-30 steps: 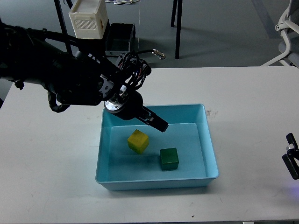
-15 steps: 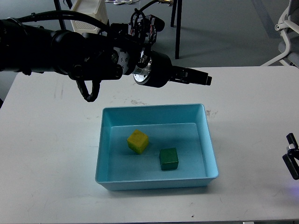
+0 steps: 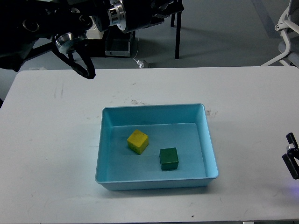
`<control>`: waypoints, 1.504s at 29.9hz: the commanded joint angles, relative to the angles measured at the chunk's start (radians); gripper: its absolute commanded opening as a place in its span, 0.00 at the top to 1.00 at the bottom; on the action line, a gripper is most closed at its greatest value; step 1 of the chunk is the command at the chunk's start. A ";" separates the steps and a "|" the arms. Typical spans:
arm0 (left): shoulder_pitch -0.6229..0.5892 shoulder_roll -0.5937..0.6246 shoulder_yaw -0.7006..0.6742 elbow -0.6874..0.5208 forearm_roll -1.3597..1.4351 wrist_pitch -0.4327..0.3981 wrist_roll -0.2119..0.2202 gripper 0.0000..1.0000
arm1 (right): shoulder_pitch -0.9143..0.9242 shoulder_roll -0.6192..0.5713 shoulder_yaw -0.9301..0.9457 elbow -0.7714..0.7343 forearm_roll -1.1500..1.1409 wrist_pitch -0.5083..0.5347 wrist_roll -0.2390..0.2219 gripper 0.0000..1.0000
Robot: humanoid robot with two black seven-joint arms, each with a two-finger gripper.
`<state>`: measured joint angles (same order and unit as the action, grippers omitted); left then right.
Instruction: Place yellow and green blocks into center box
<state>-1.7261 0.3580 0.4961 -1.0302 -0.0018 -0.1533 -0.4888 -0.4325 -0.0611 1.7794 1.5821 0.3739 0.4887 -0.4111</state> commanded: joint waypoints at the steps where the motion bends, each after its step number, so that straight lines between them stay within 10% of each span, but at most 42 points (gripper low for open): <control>1: 0.051 0.007 -0.103 0.042 0.000 -0.012 0.000 0.08 | -0.002 0.000 0.000 0.001 0.000 0.000 0.002 0.00; 16: 0.374 0.021 -0.727 0.190 -0.055 -0.334 0.000 0.05 | 0.011 0.003 0.006 0.004 0.000 0.000 0.002 0.00; 29: 0.755 0.050 -1.315 0.183 -0.070 -0.335 0.000 0.01 | 0.054 0.009 0.006 0.009 -0.009 0.000 0.002 0.00; 45: 1.474 0.030 -1.768 -0.286 -0.170 -0.335 0.000 0.01 | 0.043 0.006 0.032 0.012 -0.010 0.000 0.002 0.00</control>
<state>-0.3914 0.4029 -1.2048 -1.2034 -0.1627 -0.4887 -0.4889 -0.3821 -0.0570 1.8012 1.5893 0.3620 0.4887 -0.4095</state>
